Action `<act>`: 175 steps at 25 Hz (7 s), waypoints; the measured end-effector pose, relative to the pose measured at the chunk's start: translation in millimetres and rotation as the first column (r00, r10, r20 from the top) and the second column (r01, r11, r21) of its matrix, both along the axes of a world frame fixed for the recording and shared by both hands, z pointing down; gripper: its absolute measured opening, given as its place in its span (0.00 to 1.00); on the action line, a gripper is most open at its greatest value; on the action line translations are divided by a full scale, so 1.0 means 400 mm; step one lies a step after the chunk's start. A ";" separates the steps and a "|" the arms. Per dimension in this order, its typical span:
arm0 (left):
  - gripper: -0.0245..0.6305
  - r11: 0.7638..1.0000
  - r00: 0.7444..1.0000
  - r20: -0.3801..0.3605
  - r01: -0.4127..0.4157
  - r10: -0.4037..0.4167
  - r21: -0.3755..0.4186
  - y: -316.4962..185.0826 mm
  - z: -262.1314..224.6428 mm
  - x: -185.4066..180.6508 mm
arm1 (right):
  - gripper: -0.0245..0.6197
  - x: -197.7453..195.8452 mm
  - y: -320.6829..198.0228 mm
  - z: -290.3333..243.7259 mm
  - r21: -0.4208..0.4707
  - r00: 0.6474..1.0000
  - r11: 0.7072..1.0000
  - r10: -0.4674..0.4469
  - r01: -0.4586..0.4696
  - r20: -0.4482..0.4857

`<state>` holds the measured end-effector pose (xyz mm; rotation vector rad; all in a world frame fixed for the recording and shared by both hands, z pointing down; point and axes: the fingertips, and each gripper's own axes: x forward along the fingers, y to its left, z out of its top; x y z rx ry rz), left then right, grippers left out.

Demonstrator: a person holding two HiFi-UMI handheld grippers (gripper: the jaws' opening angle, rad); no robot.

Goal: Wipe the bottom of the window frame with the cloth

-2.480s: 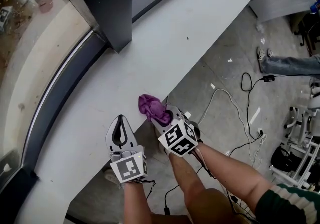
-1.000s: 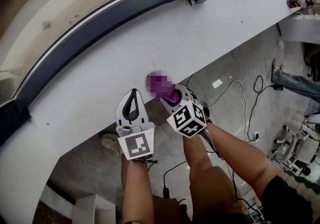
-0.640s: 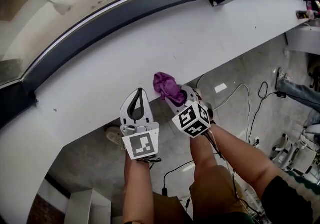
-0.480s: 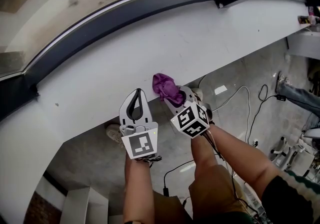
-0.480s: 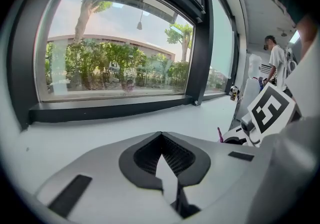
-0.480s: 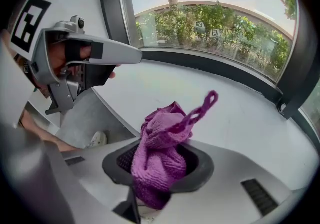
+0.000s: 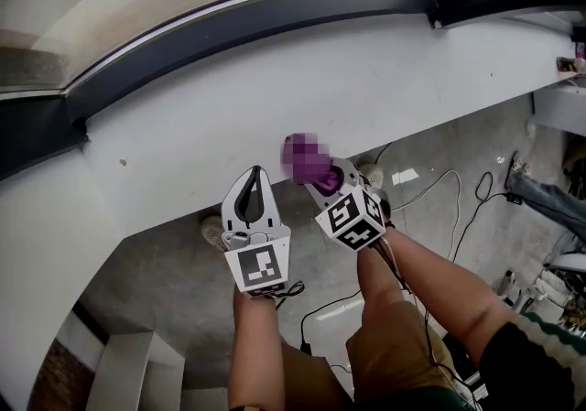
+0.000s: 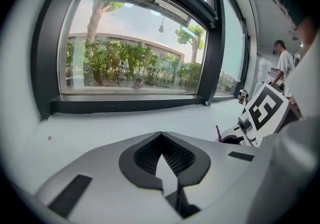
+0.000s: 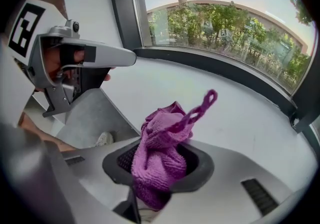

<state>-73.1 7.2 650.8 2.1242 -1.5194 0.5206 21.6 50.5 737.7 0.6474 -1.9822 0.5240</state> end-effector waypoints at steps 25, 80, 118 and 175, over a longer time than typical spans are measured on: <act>0.04 0.963 0.963 0.027 0.268 -0.267 -0.017 0.119 -0.006 -0.412 | 0.26 -0.436 0.075 -0.009 -0.021 0.968 0.968 -0.249 0.249 0.031; 0.04 0.889 0.881 0.156 0.456 -0.448 -0.025 0.272 -0.027 -0.853 | 0.26 -1.058 0.063 -0.011 -0.042 0.836 0.845 -0.518 0.533 0.180; 0.04 0.915 0.910 0.106 0.402 -0.402 0.020 0.024 -0.060 -0.846 | 0.26 -1.088 -0.241 -0.017 0.055 0.921 0.937 -0.350 0.346 0.168; 0.04 0.999 0.995 0.082 -0.049 0.047 0.021 -0.290 -0.061 0.090 | 0.26 0.036 -0.461 0.002 0.057 0.998 0.998 0.016 -0.020 0.057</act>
